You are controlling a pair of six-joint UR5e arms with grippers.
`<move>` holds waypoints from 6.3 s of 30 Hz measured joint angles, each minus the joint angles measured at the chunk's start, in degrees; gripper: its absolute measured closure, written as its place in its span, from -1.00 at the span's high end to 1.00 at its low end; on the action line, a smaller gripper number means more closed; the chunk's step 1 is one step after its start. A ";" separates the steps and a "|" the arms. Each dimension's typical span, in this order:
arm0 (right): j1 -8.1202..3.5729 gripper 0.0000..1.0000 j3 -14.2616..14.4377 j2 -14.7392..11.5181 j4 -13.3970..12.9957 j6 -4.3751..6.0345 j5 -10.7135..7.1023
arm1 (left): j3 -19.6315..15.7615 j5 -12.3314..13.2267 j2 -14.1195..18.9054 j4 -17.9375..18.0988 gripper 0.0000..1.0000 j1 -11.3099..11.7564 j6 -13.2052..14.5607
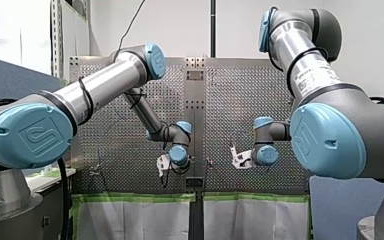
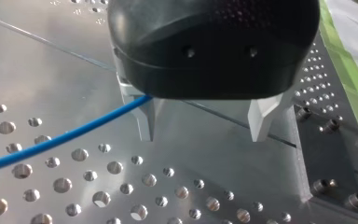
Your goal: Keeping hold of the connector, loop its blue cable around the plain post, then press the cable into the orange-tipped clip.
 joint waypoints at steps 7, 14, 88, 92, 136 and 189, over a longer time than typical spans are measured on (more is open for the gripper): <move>0.00 -1.00 0.00 0.00 0.00 0.00 0.00 | 0.00 0.00 0.00 0.00 1.00 0.00 0.00; 0.00 -1.00 0.00 0.00 0.00 0.00 0.00 | 0.00 0.00 0.00 0.00 1.00 0.00 0.00; -0.42 -1.00 -1.35 4.07 3.95 -0.34 0.85 | 0.00 -0.09 0.17 -0.09 1.00 -0.09 0.00; -0.43 -1.00 -1.38 6.17 5.13 -0.35 0.87 | 0.00 -0.09 0.18 -0.09 1.00 -0.09 0.00; 0.03 -1.00 -2.20 5.24 8.08 0.13 3.51 | -5.10 -2.77 2.54 0.15 1.00 -0.63 -0.15; 1.24 -1.00 -2.46 0.28 9.59 6.12 6.60 | -16.40 2.46 10.70 -1.16 1.00 -8.23 3.25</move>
